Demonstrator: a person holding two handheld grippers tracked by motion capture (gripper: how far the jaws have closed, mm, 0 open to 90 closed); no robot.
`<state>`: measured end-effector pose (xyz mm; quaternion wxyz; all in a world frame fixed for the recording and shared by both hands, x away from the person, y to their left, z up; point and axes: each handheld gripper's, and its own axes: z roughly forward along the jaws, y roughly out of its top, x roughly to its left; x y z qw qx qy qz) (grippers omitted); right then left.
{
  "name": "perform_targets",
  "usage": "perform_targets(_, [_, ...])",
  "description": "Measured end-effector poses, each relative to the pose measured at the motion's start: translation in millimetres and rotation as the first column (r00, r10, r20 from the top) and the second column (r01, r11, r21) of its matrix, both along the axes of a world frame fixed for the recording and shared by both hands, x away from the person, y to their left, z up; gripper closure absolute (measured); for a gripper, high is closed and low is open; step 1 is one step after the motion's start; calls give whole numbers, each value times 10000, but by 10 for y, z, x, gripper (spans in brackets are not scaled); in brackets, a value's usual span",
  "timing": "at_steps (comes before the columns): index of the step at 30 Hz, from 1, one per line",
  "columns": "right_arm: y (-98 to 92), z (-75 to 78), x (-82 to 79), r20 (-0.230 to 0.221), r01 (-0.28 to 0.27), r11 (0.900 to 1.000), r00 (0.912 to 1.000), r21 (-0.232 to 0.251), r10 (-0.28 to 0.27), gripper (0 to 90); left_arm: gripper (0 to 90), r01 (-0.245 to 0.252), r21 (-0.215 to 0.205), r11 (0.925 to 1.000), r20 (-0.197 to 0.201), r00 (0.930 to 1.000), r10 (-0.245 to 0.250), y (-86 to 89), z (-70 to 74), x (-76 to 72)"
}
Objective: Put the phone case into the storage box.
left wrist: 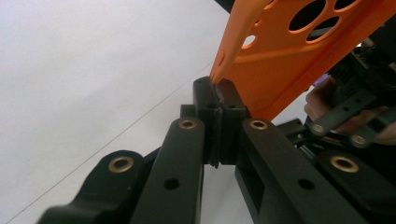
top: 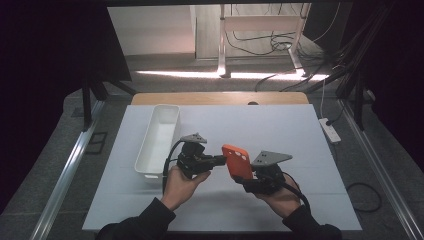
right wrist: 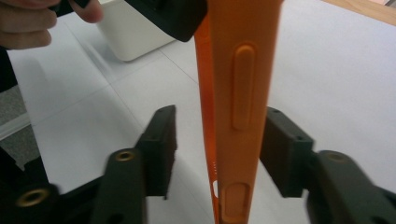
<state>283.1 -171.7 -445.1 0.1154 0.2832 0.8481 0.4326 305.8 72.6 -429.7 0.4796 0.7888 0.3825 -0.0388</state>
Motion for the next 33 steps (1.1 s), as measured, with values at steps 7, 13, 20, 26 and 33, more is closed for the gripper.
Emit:
perform_targets(7, [-29, -2, 38, -367, 86, 9999, 9993, -135, -91, 289, 895, -219, 385, 9990, 70, 9997, 217, 38, -4, 27])
perform_targets(13, [-75, -2, 52, -712, 50, 9996, 9974, -272, -70, 230, 895, -463, 597, 9971, 139, 9989, 455, 108, 10, 56])
perform_targets(20, [-181, -23, 39, -940, 4, 9995, 9956, -309, -33, 180, 895, -627, 772, 9950, 140, 9980, 618, 188, 21, 102])
perform_targets(26, [-278, -36, 27, -1083, 116, 9994, 9940, -311, -149, 152, 895, -708, 956, 9929, 266, 9973, 686, 243, 40, 119])
perform_targets(33, [-391, -24, 14, -1073, 285, 9988, 9937, -408, -327, 135, 895, -778, 1046, 9915, 253, 9968, 755, 305, 55, 155])
